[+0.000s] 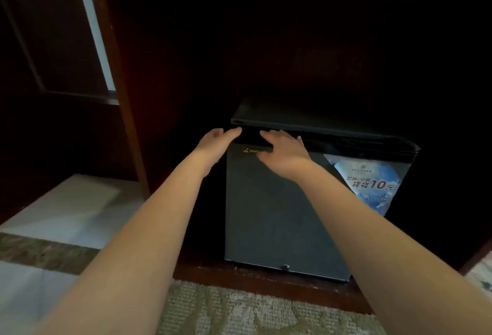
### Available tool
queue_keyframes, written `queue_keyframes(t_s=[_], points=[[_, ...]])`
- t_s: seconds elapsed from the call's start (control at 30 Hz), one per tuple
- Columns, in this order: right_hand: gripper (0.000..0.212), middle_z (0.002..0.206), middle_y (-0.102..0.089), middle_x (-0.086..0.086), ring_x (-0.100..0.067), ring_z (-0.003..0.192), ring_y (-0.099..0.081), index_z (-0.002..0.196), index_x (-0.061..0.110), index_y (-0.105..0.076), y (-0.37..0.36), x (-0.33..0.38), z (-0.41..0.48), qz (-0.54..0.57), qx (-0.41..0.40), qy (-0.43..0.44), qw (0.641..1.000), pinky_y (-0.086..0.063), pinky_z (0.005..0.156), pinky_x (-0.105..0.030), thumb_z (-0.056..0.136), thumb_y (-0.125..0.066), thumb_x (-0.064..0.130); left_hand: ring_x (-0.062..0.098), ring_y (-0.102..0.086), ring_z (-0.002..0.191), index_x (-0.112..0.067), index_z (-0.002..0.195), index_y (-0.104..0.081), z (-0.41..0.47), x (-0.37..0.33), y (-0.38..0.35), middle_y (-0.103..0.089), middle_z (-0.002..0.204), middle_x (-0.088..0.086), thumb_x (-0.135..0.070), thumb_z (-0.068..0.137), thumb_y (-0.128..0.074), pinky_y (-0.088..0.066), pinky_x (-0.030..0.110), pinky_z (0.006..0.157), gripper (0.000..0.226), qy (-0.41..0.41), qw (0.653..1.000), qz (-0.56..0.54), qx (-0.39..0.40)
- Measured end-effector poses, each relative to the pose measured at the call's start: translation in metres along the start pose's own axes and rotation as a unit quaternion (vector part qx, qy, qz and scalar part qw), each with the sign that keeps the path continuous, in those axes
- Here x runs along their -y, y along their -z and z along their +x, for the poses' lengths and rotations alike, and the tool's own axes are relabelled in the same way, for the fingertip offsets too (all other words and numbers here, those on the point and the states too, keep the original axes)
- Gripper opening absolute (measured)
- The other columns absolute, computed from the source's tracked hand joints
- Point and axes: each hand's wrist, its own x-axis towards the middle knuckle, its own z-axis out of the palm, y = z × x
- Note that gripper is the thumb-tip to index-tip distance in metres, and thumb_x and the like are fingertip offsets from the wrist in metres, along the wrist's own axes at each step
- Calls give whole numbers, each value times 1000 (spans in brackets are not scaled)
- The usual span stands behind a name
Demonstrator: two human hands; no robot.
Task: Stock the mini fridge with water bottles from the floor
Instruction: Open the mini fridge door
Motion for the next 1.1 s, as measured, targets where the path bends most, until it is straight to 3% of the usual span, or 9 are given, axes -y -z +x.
queue_keyframes(t_s=[0.23,0.4,0.67,0.77,0.93,1.1], points=[[65,161,-14,4,-15,149,-3,153,23,-16,-6,-4,-2,-42,-3,12,999,5,118,-40,96,-47,34,19,-31,138,-23,151,-22,9,8,-14,-29,154,-1,-69,80,-51,-32,39,109,89,6,994,-104,32],[65,161,-11,3,-16,149,-2,153,23,-16,1,3,-3,-58,31,3,998,3,118,-41,95,-46,31,19,-30,138,-29,149,-23,5,6,-14,-29,153,-4,-84,59,-52,-27,41,109,110,-2,994,-110,22],[61,160,-15,4,-17,149,-3,152,22,-20,11,13,-25,-42,46,-8,998,2,120,-43,96,-45,29,24,-32,139,-20,149,-26,-13,6,-7,-32,153,3,-72,77,-51,-29,42,113,92,32,997,-63,-19],[58,158,-23,2,-19,148,-11,150,22,-28,11,19,-43,-35,25,-9,999,-4,120,-46,96,-45,36,24,-37,136,-17,147,-28,-38,1,-2,-36,150,5,-70,80,-50,-32,38,110,89,37,998,-37,-27],[50,140,-52,-3,-23,135,-39,140,20,-48,23,32,-86,56,9,-50,997,-18,118,-45,97,-43,46,24,-43,131,-13,145,-33,-88,-3,6,-42,146,6,-70,82,-45,-37,40,106,85,27,999,24,-22],[48,128,-62,-4,-24,128,-47,120,13,-64,32,31,-140,69,-8,-53,996,-21,116,-46,99,-38,48,25,-43,130,-14,140,-41,-143,-5,8,-43,144,5,-67,87,-38,-38,42,105,75,26,996,88,-13]])
